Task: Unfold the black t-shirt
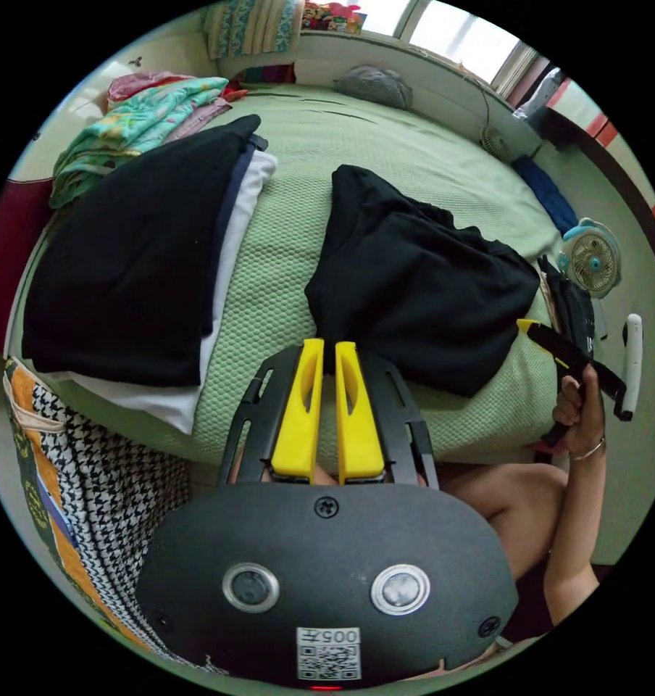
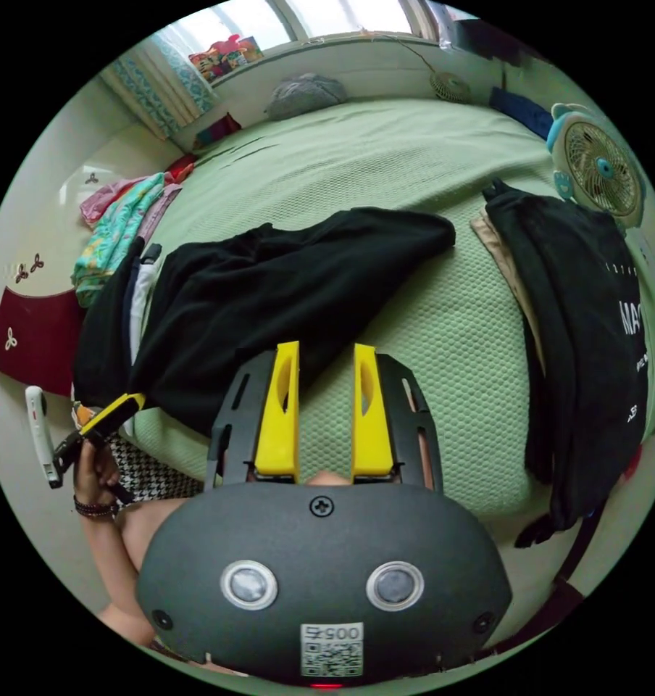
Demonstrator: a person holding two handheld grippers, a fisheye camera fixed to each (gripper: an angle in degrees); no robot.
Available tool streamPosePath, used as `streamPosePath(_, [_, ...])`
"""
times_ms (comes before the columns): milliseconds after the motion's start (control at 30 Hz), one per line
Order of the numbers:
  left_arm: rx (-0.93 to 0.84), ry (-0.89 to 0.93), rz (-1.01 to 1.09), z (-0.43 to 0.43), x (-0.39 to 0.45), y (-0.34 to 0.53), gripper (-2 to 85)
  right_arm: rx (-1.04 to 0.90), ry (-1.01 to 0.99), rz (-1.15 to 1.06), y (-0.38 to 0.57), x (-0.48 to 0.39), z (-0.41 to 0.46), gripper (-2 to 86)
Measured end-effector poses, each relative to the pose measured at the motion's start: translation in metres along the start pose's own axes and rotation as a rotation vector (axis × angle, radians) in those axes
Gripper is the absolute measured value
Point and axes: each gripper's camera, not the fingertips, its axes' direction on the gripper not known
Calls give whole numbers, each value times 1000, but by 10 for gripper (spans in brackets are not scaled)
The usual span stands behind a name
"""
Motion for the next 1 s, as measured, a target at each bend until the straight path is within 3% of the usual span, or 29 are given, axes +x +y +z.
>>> streamPosePath(233, [-26,6,45,7,-3,7,42,-68,84,54,-12,-19,34,109])
streamPosePath(600, [-64,21,78,16,3,17,42,-20,263,-95,-8,-57,41,-9])
streamPosePath(767, [-106,161,145,25,21,25,41,38,362,-24,-11,-46,41,-9])
streamPosePath(867, [-107,71,199,28,31,29,41,-32,376,47,-9,-41,54,12])
streamPosePath(1000, [-94,33,225,30,34,36,42,57,342,39,7,-54,34,27])
